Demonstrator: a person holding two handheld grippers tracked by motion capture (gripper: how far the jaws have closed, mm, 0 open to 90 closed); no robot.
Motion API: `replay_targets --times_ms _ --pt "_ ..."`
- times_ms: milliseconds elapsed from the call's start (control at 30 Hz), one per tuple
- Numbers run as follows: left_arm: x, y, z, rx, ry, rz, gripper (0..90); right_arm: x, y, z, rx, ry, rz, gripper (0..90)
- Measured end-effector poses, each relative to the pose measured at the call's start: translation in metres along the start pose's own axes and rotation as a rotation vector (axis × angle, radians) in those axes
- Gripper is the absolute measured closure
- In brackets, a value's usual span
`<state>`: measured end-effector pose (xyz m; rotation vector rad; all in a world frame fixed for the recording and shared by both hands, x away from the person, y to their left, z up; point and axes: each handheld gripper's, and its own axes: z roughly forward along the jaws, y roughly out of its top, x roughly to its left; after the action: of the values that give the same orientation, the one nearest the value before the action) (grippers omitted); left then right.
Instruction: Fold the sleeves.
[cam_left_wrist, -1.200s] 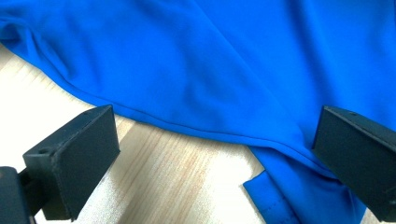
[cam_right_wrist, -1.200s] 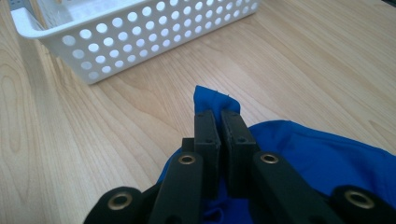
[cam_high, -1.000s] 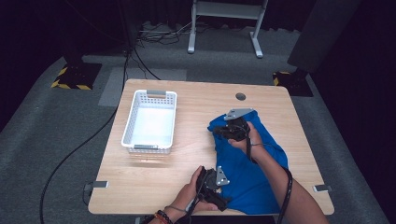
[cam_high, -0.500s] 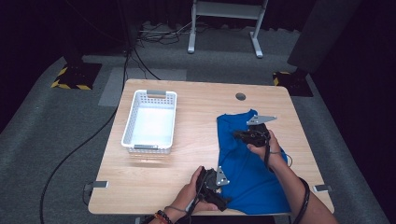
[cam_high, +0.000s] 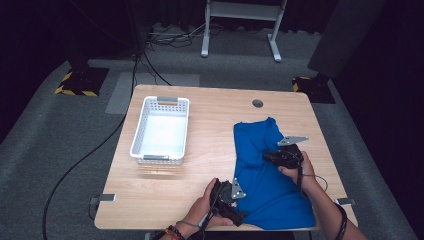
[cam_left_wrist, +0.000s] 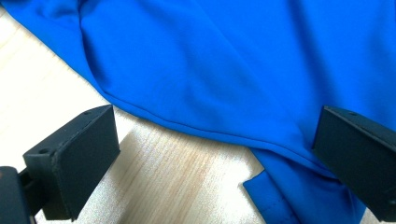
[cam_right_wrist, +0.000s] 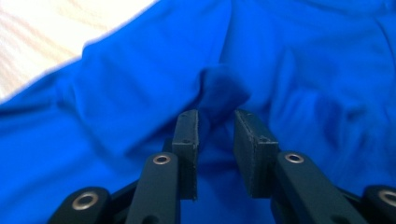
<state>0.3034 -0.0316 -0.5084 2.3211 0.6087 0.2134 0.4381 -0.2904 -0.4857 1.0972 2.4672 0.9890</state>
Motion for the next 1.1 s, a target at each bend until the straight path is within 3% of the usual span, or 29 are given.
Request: replay_targets --times_ms 200,267,533,667,767,833,1000,1100 --pt "0.000 -0.001 -0.001 0.000 -0.002 -0.001 0.6 -0.001 -0.023 -0.015 0.027 -0.031 -0.022 62.3" --pt "0.000 -0.001 -0.001 0.000 -0.001 -0.002 0.5 -0.001 -0.030 -0.021 0.025 -0.025 -0.021 54.0" --pt "-0.001 -0.003 -0.004 -0.003 0.003 -0.005 1.2 0.009 -0.055 -0.054 0.052 -0.072 -0.134 33.0" --pt "-0.001 0.006 -0.007 0.004 0.030 0.028 4.2 0.015 -0.066 -0.075 0.067 -0.092 -0.190 24.4" --pt "0.000 0.015 -0.009 -0.040 0.054 0.028 6.7 0.020 -0.078 -0.089 0.078 -0.119 -0.229 22.4" --pt "0.002 0.018 -0.005 -0.026 0.056 0.032 7.3 0.022 -0.088 -0.098 0.080 -0.117 -0.235 21.0" --pt "0.005 0.025 0.011 0.001 0.082 0.058 7.7 0.022 -0.112 -0.107 0.068 -0.079 -0.180 19.4" --pt "0.013 0.024 0.016 0.002 0.060 0.022 6.8 0.022 -0.120 -0.107 0.077 -0.073 -0.164 18.6"
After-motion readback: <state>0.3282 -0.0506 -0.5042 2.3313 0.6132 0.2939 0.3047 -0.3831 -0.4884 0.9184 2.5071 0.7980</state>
